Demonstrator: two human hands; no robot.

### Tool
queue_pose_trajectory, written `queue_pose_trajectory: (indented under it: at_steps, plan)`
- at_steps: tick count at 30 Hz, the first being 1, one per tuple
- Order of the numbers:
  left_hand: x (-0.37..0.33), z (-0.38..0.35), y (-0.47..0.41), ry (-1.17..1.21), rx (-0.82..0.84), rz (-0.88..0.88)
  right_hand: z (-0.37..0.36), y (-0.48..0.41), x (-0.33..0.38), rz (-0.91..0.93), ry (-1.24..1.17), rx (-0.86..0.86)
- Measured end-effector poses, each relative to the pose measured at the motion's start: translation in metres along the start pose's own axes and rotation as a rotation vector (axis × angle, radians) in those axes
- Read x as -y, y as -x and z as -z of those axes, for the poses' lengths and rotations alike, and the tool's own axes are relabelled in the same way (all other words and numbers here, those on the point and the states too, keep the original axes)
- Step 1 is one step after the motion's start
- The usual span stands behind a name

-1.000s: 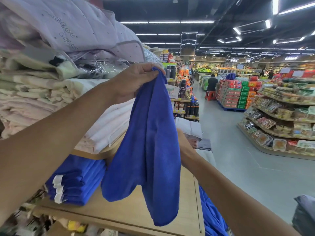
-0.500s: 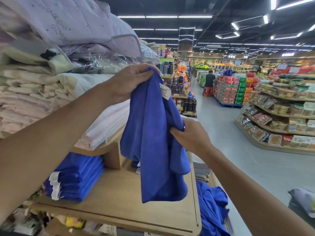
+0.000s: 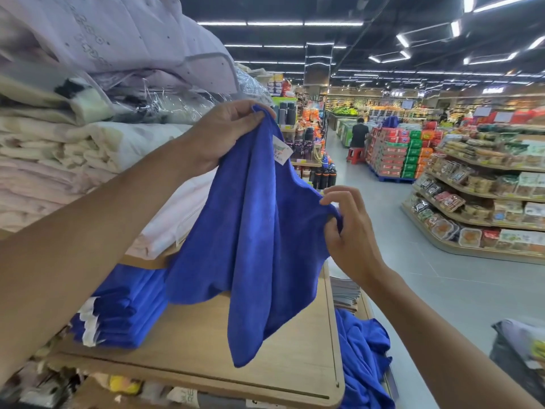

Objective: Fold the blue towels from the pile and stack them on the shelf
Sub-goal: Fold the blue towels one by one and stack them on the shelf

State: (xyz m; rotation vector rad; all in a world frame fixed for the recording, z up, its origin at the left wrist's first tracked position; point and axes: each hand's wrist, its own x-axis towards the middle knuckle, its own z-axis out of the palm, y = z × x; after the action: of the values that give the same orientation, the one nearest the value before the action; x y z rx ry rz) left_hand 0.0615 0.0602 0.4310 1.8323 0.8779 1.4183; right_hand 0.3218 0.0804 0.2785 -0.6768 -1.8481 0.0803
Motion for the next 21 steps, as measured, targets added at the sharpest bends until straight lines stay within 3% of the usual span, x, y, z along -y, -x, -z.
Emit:
queue_pose_trajectory:
  at_steps: [3, 8, 11, 17, 21]
  plan:
    - [-0.004, -0.002, 0.001, -0.028, 0.037, -0.007, -0.004, -0.003, 0.003, 0.051, -0.027, 0.135]
    - [-0.008, -0.004, 0.006, -0.034, 0.107, -0.042, -0.022, -0.014, 0.025, -0.295, -0.244, 0.417]
    - [-0.009, -0.001, 0.008, -0.045, 0.110, -0.049, -0.033, -0.014, 0.033, -0.322, -0.373, 0.527]
    - [-0.005, 0.014, 0.013, -0.038, 0.062, -0.026, -0.036, -0.011, 0.032, -0.282, -0.364, 0.295]
    - [-0.003, 0.016, 0.014, -0.038, 0.000, -0.037, -0.030, -0.010, 0.028, -0.145, -0.347, 0.213]
